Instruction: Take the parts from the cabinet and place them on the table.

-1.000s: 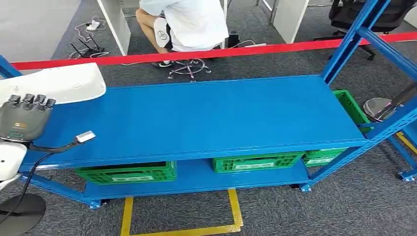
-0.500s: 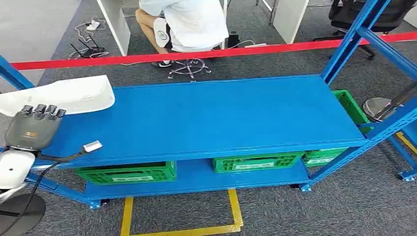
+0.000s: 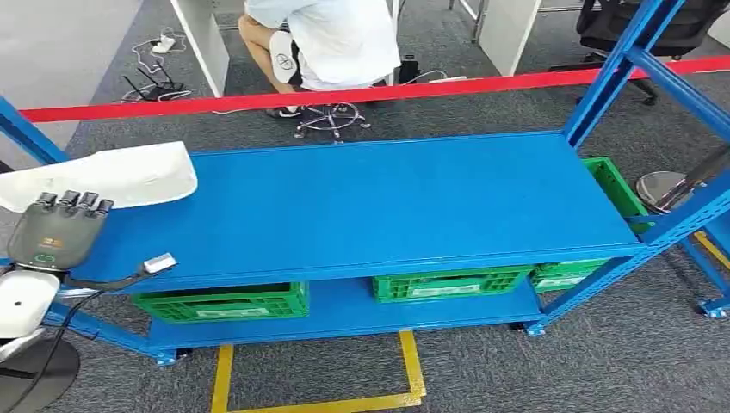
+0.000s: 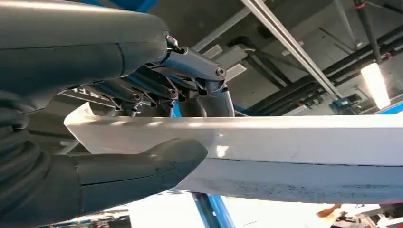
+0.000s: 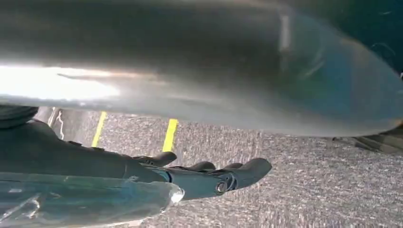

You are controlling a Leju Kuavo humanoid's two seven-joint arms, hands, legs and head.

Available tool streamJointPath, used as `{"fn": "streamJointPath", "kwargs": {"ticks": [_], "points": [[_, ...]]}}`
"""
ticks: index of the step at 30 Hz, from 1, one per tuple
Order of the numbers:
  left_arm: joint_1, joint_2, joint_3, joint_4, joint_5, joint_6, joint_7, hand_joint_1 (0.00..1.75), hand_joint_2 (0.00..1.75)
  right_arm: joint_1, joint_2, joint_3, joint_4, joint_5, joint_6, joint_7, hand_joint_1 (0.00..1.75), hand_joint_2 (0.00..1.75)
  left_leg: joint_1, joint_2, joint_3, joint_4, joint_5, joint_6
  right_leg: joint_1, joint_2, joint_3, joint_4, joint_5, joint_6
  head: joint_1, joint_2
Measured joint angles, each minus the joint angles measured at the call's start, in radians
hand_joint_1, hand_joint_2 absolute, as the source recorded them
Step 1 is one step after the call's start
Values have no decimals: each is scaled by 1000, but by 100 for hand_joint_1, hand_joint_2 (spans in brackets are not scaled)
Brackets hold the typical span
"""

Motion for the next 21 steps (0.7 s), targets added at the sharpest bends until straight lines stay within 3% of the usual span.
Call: {"fn": "streamJointPath", "kwargs": {"ticks": [15, 19, 21], "points": [[-8, 0, -17, 0, 0, -3, 0, 138, 175, 0, 1, 8, 0, -4, 15, 0, 0, 0, -4, 0, 0, 1, -3, 4, -4, 0, 1, -3, 1, 3, 0, 0], [-10, 0, -23, 0, 0, -3, 0, 138, 175, 0, 3, 8, 0, -4, 15, 0, 0, 0, -9, 0, 0, 2, -5, 9, -9, 1, 5, -6, 1, 10, 0, 0], [-13, 1, -23, 0, 0, -3, 0, 138, 175, 0, 4, 8, 0, -4, 16, 0, 0, 0, -9, 1, 0, 1, 2, 17, -11, 2, 14, -8, 8, 19, 0, 0]]}}
